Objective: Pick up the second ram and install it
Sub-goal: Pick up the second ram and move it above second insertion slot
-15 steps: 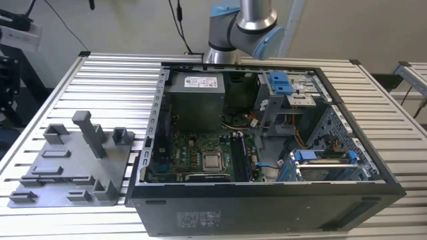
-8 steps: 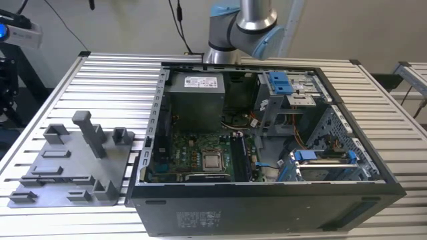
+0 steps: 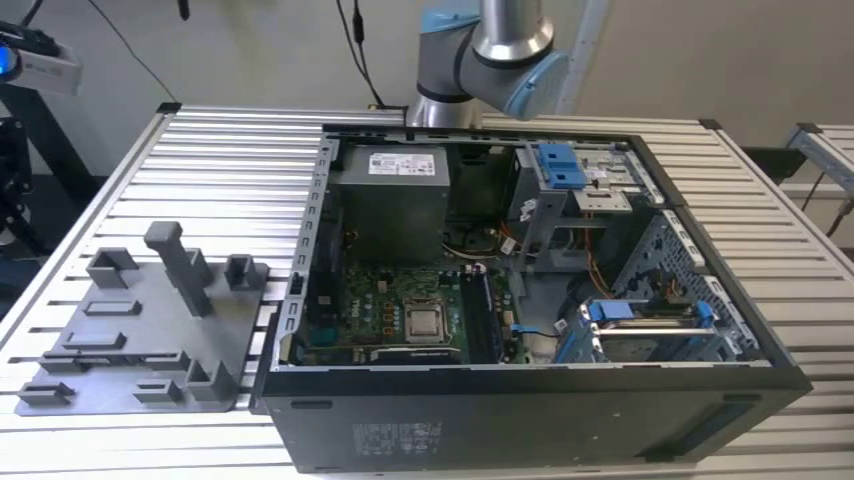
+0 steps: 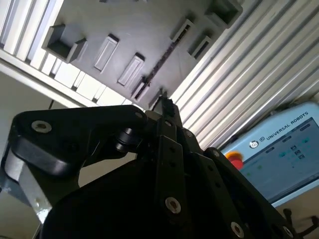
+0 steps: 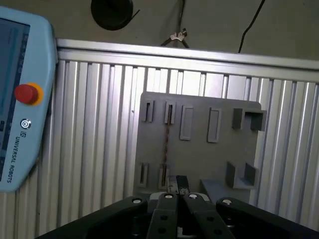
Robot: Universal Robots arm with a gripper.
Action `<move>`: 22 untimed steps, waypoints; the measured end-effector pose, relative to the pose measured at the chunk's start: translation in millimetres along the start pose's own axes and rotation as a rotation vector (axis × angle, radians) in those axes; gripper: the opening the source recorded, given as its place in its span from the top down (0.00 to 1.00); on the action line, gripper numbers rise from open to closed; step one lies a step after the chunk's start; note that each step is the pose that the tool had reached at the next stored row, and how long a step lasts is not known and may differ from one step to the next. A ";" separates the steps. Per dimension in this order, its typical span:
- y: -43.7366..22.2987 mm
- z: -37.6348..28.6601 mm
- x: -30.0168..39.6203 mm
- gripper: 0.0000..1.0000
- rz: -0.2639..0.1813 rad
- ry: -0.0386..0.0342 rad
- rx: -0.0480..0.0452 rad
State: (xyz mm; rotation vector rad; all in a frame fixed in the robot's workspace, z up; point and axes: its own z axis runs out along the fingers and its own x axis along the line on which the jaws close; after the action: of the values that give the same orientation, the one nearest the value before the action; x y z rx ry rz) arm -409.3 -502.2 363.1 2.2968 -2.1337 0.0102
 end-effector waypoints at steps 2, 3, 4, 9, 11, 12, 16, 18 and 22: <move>0.1 0.1 0.4 0.89 0.000 -0.0001 0.0002; 0.1 0.1 0.5 0.89 0.000 0.0000 0.0001; 0.1 0.1 0.7 0.89 0.000 -0.0001 0.0002; 0.2 0.2 1.6 0.83 0.000 -0.0001 0.0002; 0.2 0.1 2.0 0.76 0.000 0.0000 0.0001; 0.2 0.1 2.2 0.70 0.000 0.0000 0.0001; 0.3 0.1 2.9 0.53 0.000 0.0000 0.0001; 0.3 0.1 3.3 0.53 0.000 -0.0001 0.0002; 0.3 0.2 3.8 0.46 0.000 -0.0001 0.0002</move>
State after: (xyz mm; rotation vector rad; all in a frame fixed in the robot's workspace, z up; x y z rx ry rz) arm -409.3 -506.1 362.9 2.2969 -2.1339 0.0104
